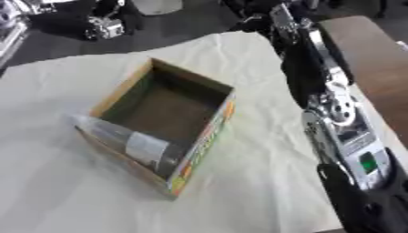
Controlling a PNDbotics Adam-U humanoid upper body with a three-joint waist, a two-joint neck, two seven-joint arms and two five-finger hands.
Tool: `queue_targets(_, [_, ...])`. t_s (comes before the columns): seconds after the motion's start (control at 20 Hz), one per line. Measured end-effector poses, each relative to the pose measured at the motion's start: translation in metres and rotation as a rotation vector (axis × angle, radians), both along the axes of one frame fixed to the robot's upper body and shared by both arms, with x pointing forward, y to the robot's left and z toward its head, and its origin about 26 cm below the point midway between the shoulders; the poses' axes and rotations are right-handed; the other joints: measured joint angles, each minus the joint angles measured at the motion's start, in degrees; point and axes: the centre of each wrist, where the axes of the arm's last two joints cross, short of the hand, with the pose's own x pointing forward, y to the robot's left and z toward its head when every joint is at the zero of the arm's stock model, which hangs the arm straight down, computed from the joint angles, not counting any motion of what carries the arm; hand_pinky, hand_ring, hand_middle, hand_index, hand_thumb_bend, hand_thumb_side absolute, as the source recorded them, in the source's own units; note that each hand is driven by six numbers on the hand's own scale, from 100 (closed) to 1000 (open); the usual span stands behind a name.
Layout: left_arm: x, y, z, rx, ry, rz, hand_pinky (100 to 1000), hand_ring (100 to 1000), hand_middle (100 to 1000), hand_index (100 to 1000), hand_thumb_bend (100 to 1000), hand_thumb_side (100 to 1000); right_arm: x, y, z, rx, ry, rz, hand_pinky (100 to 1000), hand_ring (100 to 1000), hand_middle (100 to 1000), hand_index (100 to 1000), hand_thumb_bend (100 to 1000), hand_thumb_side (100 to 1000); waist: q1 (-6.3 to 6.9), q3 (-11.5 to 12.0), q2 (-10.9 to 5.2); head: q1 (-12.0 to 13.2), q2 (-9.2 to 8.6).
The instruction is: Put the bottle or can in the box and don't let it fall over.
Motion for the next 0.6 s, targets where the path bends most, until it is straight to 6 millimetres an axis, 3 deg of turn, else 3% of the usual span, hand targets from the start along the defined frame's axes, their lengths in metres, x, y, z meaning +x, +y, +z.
queue_targets(0.1, [0.0, 0.0, 0.0, -0.011, -0.002, 0.003, 866, 719, 741, 705, 100, 721, 0.0, 0.0, -0.001, 0.0, 0.003, -0.001, 973, 735, 777, 816, 100, 741, -0.02, 0.1, -0.01, 0.0, 0.01])
queue_targets(0.15, [0.0, 0.001, 0.0, -0.022, -0.006, 0.005, 863, 715, 739, 699, 100, 794, 0.0, -0.001, -0.002, 0.0, 0.005, -0.002, 973, 735, 777, 816, 100, 745, -0.05, 0.2, -0.03, 0.0, 0.03])
queue_targets(0.2, [0.0, 0.002, 0.001, -0.04, -0.011, 0.005, 861, 711, 733, 695, 100, 742, 0.0, -0.001, -0.002, 0.0, 0.007, -0.003, 973, 735, 777, 816, 100, 737, -0.11, 0.4, -0.05, 0.0, 0.08])
queue_targets(0.3, [-0.002, 0.007, 0.006, -0.1, -0.032, 0.011, 858, 691, 719, 674, 100, 752, 0.0, -0.002, -0.003, 0.001, 0.009, -0.006, 971, 736, 777, 815, 100, 728, -0.35, 1.1, -0.27, -0.2, 0.42])
queue_targets(0.45, [-0.011, 0.031, 0.017, -0.284, -0.093, 0.05, 866, 688, 726, 671, 100, 701, -0.002, -0.007, -0.006, 0.008, 0.007, -0.029, 968, 737, 778, 815, 100, 705, -0.74, 2.5, -0.68, -1.5, 0.46])
queue_targets(0.6, [-0.037, 0.065, 0.025, -0.555, -0.2, 0.074, 880, 721, 757, 700, 100, 690, -0.006, -0.016, -0.005, 0.024, -0.018, -0.07, 965, 741, 780, 817, 100, 673, -1.68, 3.5, -0.7, -4.5, -0.54])
